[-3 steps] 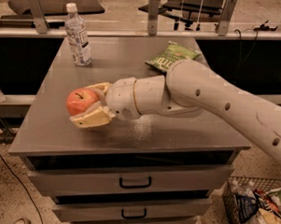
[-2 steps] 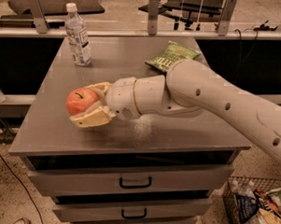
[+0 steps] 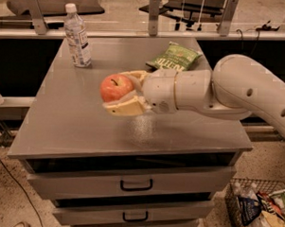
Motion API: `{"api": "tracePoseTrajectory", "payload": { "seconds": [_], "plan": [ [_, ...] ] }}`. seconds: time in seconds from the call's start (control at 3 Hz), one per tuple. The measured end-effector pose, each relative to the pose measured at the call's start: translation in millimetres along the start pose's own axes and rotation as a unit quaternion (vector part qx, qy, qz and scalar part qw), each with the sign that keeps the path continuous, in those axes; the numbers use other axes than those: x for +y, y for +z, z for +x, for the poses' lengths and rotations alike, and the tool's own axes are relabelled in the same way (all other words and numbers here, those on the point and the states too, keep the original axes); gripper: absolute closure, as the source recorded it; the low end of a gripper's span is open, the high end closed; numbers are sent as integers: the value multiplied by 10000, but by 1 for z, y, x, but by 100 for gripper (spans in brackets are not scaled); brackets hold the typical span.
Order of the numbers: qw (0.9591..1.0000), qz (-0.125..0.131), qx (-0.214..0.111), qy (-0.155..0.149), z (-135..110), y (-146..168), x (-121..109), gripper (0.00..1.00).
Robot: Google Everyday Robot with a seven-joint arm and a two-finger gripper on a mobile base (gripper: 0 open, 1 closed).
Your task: Move apple near green jalapeno chip bag
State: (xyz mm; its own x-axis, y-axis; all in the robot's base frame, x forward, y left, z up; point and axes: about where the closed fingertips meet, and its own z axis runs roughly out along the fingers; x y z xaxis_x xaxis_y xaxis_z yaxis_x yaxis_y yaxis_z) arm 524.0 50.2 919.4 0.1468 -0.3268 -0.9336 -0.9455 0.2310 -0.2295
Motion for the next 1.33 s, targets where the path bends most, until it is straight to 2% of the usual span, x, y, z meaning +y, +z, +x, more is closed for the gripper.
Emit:
{"api": "tracePoseTrajectory", "payload": {
  "seconds": [0.33, 0.67, 1.0, 1.33],
  "plan": [
    [9979, 641, 91, -69, 5, -61, -39, 100],
    [9913, 1278, 326, -25, 24, -101, -83, 100],
    [9809, 1859, 545, 146, 53, -131, -133, 100],
    [9704, 2306, 560, 444, 91, -154, -171, 100]
  ]
}}
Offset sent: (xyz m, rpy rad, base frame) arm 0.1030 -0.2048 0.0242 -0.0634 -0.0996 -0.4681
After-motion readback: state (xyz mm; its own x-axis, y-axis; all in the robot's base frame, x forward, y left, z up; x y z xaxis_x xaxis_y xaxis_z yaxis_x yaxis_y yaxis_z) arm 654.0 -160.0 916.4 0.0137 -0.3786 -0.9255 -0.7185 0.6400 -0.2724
